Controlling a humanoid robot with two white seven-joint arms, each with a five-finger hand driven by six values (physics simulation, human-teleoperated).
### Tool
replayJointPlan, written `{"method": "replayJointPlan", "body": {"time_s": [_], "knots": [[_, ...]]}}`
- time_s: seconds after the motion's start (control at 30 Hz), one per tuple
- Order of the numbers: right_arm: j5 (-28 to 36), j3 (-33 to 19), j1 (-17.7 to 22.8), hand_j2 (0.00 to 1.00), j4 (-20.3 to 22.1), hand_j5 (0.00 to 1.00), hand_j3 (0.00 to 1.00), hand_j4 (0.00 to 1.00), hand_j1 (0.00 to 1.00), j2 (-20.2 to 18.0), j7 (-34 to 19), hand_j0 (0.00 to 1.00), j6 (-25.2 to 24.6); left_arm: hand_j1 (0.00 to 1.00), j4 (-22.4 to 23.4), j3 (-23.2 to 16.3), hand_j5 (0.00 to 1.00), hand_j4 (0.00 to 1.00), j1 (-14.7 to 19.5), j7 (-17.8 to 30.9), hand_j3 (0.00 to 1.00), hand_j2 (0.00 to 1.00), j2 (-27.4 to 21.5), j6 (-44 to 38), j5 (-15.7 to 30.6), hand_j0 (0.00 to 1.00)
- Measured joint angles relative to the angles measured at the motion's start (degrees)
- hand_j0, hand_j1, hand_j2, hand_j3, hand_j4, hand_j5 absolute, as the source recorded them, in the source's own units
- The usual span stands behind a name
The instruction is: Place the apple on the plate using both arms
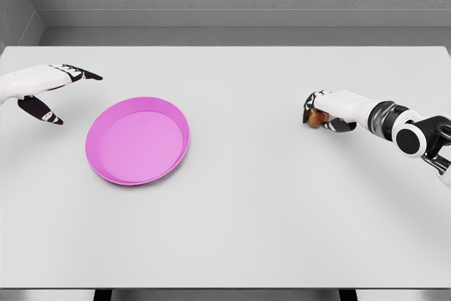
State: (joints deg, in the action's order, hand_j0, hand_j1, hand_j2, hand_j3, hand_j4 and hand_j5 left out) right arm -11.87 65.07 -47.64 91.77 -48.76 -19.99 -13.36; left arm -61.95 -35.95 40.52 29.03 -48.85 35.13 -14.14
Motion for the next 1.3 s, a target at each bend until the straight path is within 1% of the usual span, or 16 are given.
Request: {"method": "replayJointPlan", "body": {"time_s": [0.27, 0.63, 0.87, 1.0, 1.3], "knots": [[0.0, -0.3, 0.0, 0.53, 1.2, 0.53, 0.53, 0.53, 0.53, 0.0, -0.1, 0.53, 0.2, 1.00, 0.0, 0.0, 1.00, 1.00, 0.0, 0.0, 1.00, 1.00, 0.0, 0.0, 0.1, 1.00], [0.1, -1.1, 0.1, 0.54, 7.1, 0.54, 0.54, 0.54, 0.54, -0.5, -0.2, 0.54, 0.3, 1.00, 0.0, 0.1, 1.00, 1.00, 0.0, 0.0, 1.00, 1.00, -0.1, 0.0, 0.1, 1.00], [0.1, -1.1, 0.0, 0.54, 8.4, 0.54, 0.54, 0.54, 0.54, -0.4, -0.2, 0.54, 5.1, 1.00, 0.0, 0.2, 1.00, 1.00, 0.0, 0.0, 1.00, 1.00, -0.1, 0.0, 0.1, 1.00], [0.1, -1.1, -0.1, 0.54, 8.6, 0.54, 0.54, 0.54, 0.54, -0.1, -0.1, 0.54, 6.6, 1.00, 0.0, 0.2, 1.00, 1.00, 0.0, 0.0, 1.00, 1.00, -0.1, 0.0, 0.1, 1.00], [0.1, -1.0, -0.3, 0.54, 8.6, 0.54, 0.54, 0.54, 0.54, 2.0, -0.1, 0.54, 10.1, 1.00, 0.0, 0.3, 1.00, 1.00, 0.0, 0.0, 1.00, 1.00, -0.1, 0.0, 0.0, 1.00]]}}
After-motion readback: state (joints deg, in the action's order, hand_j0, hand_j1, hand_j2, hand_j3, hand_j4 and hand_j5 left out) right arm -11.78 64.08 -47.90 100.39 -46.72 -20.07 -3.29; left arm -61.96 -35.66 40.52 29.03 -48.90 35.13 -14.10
